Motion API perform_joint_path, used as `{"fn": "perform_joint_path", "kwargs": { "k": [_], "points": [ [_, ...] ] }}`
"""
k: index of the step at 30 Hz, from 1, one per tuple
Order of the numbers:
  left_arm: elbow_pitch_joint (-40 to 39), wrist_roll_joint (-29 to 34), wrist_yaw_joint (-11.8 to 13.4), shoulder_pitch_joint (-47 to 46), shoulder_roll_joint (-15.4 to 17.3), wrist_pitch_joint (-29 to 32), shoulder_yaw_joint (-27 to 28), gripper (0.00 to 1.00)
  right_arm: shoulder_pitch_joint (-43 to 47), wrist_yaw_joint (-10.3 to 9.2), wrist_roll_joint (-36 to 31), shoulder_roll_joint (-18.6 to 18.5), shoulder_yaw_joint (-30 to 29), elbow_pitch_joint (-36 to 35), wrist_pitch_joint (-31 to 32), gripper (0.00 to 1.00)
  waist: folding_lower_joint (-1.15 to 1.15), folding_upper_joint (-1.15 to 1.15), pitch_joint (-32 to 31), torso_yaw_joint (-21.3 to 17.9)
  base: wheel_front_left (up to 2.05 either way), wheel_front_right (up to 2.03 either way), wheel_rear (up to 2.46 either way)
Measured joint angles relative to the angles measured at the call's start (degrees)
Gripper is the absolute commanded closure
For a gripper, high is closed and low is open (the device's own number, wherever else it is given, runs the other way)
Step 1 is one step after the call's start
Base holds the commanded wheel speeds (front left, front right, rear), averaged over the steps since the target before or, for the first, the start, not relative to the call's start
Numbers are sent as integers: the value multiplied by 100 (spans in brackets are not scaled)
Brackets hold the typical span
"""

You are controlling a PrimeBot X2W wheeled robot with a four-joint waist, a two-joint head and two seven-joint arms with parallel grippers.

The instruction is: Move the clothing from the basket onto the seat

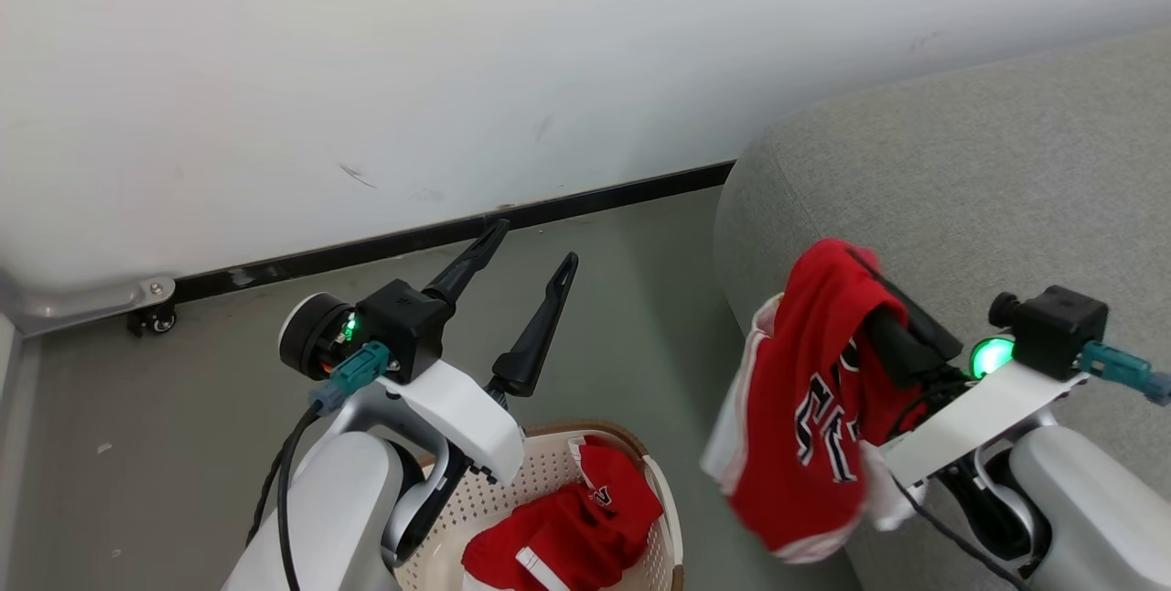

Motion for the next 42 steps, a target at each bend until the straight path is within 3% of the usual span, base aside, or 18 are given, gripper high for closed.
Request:
{"fn": "perform_joint_path", "kwargs": {
  "k": [18,42],
  "points": [
    [49,10,-2,94,-88,-245,-181,0,264,0,-7,-224,-790,-141,-24,100,0,0,2,-357,0,0,0],
    [-129,29,-157,338,-60,-288,-702,0,481,0,-74,-563,-1667,-182,241,100,0,0,166,-1130,0,0,0]
  ]
}}
